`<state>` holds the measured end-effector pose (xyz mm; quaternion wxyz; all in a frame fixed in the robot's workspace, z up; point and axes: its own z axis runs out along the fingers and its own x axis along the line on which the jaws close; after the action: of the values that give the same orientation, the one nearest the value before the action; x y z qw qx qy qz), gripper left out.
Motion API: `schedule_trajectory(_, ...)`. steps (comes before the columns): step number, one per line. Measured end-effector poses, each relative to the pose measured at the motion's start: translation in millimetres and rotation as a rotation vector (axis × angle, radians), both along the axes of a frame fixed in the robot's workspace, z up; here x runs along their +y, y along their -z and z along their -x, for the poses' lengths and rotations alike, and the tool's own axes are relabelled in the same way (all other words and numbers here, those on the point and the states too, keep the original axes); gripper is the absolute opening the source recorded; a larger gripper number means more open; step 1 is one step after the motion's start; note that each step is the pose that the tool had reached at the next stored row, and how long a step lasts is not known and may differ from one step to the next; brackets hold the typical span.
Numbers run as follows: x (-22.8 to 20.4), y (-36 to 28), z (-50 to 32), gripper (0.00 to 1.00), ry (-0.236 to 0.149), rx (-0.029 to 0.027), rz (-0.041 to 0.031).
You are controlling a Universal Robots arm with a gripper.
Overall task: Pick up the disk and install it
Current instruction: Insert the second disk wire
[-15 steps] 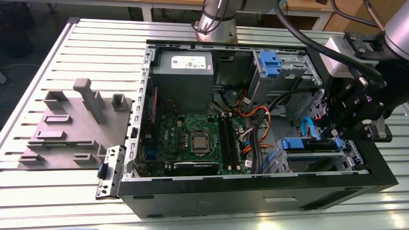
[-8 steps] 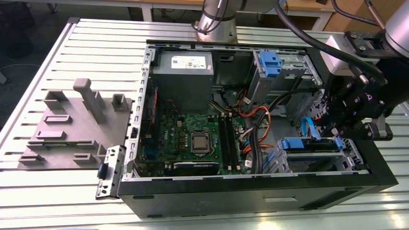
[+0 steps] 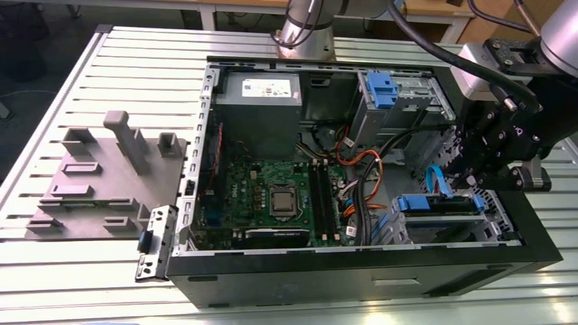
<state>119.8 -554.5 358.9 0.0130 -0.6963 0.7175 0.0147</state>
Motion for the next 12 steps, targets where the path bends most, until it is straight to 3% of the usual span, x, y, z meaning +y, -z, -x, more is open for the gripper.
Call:
schedule_trajectory(6,0.0,-0.1,-0.2,0.30,0.000,0.0000,0.0001)
schedule_trajectory(12,0.0,-0.1,-7.9,0.30,0.000,0.0000,0.0000)
